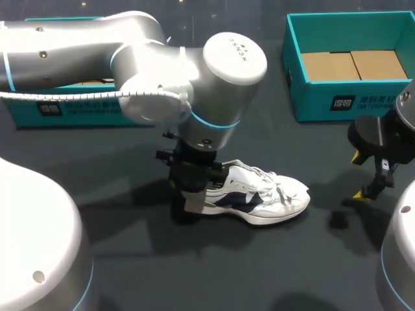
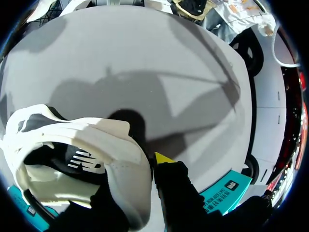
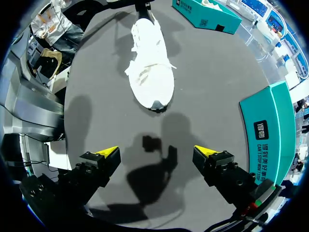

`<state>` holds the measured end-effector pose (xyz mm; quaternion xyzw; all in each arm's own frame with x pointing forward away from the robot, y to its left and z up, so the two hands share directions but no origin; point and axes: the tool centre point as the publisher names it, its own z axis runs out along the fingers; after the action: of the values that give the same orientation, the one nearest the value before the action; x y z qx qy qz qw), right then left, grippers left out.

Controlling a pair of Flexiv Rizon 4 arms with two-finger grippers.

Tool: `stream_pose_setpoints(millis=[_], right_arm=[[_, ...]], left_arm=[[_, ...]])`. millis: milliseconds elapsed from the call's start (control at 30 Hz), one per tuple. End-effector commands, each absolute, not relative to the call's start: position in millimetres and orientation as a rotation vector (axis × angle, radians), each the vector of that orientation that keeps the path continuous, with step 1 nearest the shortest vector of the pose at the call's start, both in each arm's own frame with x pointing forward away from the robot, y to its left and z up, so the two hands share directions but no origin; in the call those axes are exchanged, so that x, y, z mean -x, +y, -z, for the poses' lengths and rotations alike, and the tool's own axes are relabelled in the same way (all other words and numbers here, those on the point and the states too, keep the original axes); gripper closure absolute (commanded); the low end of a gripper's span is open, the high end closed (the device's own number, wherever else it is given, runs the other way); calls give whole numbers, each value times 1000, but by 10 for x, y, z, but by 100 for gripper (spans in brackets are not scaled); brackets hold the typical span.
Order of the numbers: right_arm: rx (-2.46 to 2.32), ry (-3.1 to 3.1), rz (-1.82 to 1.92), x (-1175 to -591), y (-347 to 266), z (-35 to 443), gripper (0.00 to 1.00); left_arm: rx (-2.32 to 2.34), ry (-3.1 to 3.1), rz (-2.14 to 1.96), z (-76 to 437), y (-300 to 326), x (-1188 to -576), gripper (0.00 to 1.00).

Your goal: Take the shoe out of the shoebox, open the shoe tongue, remove and reinsert the insole, then place the shoe into the shoebox

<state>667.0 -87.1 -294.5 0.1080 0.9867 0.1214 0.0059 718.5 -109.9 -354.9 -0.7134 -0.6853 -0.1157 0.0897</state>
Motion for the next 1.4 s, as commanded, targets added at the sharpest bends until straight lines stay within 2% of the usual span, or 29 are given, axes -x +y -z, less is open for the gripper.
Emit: stream_pose_setpoints(millis=[33, 1067, 1100, 1133, 1167, 1233, 1300, 1400], right_arm=[[-338, 3086, -379, -6656, -873, 2949, 0], [-338, 3086, -379, -6656, -873, 2949, 0], [-338, 3086, -379, -6656, -873, 2949, 0], [-338, 3086, -379, -6656, -873, 2949, 0], [-338, 3086, -379, -6656, -873, 2949, 0], [-338, 3086, -379, -6656, -873, 2949, 0], [-338, 3086, -379, -6656, -873, 2949, 0], [-338, 3086, -379, -6656, -873, 2949, 0]], left_arm=[[2124, -2034, 336, 3630, -1144, -7206, 100], [2174, -2011, 358, 3842, -1300, -7202, 100], [2176, -2011, 359, 3843, -1300, -7202, 92], [2179, -2011, 359, 3843, -1299, -7201, 74], [2180, -2011, 359, 3843, -1297, -7200, 62], [2183, -2014, 355, 3843, -1285, -7200, 52], [2187, -2022, 340, 3829, -1271, -7197, 28], [2208, -2039, 312, 3743, -1252, -7177, 7]])
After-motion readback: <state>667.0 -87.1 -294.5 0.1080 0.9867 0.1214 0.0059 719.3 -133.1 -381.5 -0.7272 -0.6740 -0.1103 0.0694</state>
